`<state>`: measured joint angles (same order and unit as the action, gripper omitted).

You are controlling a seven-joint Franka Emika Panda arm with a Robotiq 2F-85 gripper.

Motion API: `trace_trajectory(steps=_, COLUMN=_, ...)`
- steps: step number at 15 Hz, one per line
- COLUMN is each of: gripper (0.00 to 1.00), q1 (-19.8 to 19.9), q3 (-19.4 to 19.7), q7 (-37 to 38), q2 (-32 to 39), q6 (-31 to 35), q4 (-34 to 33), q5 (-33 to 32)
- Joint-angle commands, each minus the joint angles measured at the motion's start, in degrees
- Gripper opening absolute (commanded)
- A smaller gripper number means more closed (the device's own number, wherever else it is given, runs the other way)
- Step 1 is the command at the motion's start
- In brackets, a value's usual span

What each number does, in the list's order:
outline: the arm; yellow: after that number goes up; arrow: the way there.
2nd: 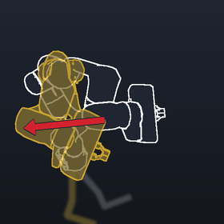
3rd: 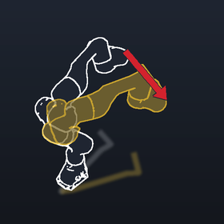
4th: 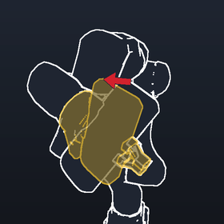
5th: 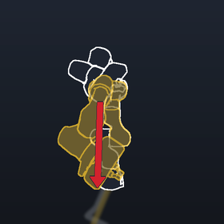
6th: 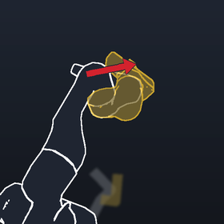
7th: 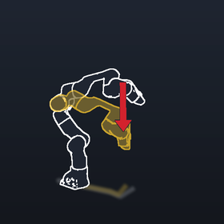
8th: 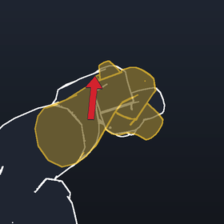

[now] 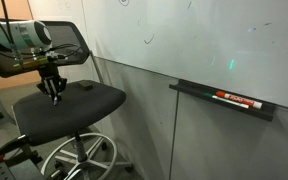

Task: Use the marker on the chair to draw a smiley face on the whiteboard

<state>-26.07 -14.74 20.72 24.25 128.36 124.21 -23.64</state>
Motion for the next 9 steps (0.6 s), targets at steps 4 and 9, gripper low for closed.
trace_trajectory(steps=4, gripper=0.11, q1=-3.2, q3=3.1, q7=1.6, q2=5.0, q6=-0.5, q4=-5.6, q5=-1.4)
trace_trajectory(steps=9, gripper=0.22, q1=-3.1, q3=3.1, q7=0.3, q2=4.8, q6=0.0, q4=-4.8, q5=0.0)
